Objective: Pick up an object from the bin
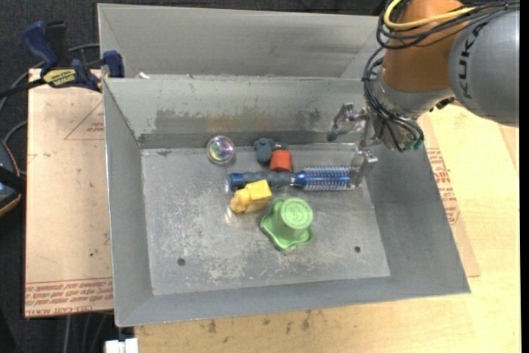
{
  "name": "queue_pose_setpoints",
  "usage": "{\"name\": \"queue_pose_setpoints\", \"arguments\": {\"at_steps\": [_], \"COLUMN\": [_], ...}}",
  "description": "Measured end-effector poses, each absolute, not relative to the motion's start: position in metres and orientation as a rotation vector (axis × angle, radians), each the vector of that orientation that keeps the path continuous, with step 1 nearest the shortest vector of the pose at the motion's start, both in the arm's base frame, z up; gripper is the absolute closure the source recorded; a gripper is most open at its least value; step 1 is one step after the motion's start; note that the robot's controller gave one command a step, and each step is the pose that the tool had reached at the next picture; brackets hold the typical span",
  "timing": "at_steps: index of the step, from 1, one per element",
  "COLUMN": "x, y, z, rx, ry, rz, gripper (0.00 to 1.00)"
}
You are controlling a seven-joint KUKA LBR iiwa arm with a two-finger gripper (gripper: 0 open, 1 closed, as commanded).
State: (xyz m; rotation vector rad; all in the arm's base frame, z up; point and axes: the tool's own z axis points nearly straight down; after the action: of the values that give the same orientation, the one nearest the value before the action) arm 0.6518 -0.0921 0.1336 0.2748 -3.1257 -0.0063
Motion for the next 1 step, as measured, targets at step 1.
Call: {"name": "queue_pose_setpoints", "arguments": {"at_steps": [1], "x": [0.6259], "y": [-0.0663], "z": [0.0749], "rx": [0.738], "ry": [-3.063], "rz": [0.005], "gripper": [0.0]}}
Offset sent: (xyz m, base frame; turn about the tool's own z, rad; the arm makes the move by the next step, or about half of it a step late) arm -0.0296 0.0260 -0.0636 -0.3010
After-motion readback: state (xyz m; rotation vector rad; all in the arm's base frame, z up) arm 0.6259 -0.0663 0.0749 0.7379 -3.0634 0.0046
